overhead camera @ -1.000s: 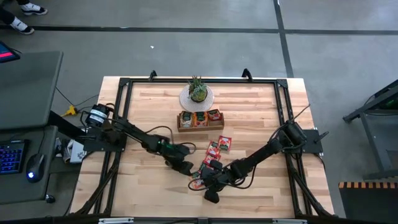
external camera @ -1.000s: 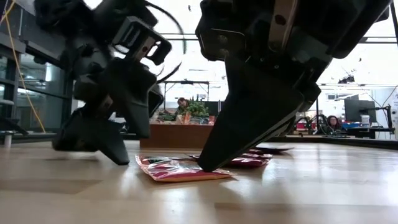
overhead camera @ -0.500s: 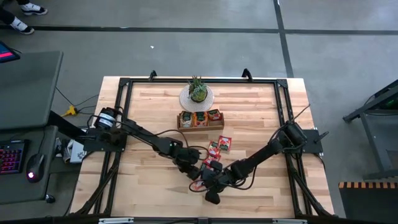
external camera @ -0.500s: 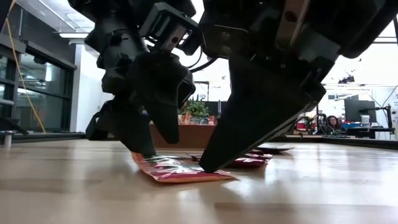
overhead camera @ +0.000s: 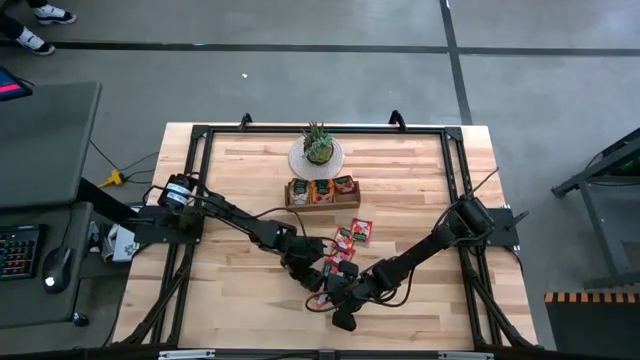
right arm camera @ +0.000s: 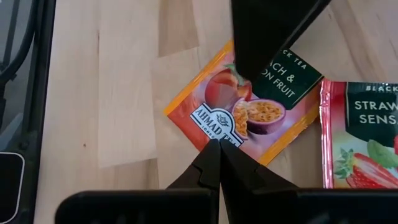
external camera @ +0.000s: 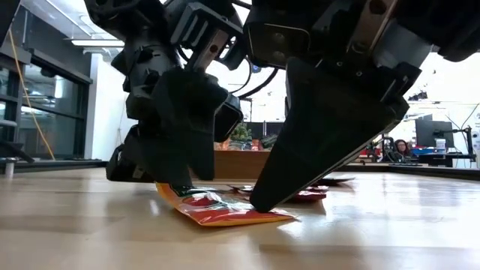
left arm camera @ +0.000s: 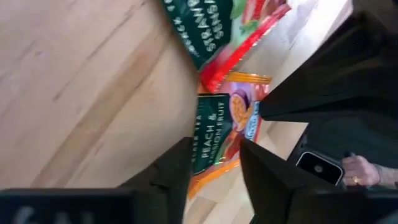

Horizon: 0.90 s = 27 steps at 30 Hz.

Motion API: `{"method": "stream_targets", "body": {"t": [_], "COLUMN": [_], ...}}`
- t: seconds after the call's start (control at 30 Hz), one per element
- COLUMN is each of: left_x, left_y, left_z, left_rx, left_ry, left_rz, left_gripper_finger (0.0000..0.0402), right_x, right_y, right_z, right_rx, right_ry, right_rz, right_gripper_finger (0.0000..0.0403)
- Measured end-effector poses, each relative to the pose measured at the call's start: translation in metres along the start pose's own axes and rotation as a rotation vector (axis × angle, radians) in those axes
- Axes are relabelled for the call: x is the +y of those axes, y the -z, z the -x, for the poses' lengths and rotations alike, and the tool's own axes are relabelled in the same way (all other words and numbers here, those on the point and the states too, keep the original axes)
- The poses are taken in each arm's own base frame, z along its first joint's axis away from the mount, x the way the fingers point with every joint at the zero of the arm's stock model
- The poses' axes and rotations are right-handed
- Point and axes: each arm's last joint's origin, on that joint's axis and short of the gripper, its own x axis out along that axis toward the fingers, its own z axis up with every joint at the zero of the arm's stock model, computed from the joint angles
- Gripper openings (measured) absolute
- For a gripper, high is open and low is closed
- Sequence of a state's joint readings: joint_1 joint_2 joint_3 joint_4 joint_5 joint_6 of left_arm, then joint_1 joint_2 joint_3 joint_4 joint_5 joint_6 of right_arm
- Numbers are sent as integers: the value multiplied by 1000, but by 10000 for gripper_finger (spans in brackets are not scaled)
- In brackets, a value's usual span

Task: Pick & Place Tea
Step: Put the orange tea bag into the middle section of the wooden organizer

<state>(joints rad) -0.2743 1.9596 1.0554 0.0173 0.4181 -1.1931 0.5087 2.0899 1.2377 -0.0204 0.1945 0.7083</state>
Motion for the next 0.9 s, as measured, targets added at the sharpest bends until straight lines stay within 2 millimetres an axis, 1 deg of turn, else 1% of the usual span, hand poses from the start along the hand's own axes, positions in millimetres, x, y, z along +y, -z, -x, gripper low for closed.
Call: {"method": "stream_targets", "body": {"t": [0.1, 0.2, 0.27, 0.53, 0.7, 0.8, 0.9], "left_x": [1, 2, 2, 2, 2, 2, 1], "left_y": [1, 2, 2, 2, 2, 2, 2], "left_z": [0, -1, -1, -1, -1, -1, 1], "left_rx": [31, 49, 48, 48, 37, 28, 24], "left_ry": [6, -3, -8, -5, -9, -10, -11], "left_rz": [-10, -31, -46, -96, -111, -111, -109], "left_gripper_finger": [90, 28, 9, 1, 1, 0, 0], "right_x": [0, 0, 0, 0, 4, 7, 11], "right_y": [0, -1, -1, -2, -3, -5, -14], "right_z": [0, 0, 0, 0, 1, 6, 19], "right_rx": [0, -1, -3, -3, 12, 18, -14], "right_ry": [-1, -5, -7, -14, -78, -106, -107], "right_rz": [4, 2, 2, 0, -3, -8, -13], "right_gripper_finger": [0, 0, 0, 0, 0, 0, 1]}}
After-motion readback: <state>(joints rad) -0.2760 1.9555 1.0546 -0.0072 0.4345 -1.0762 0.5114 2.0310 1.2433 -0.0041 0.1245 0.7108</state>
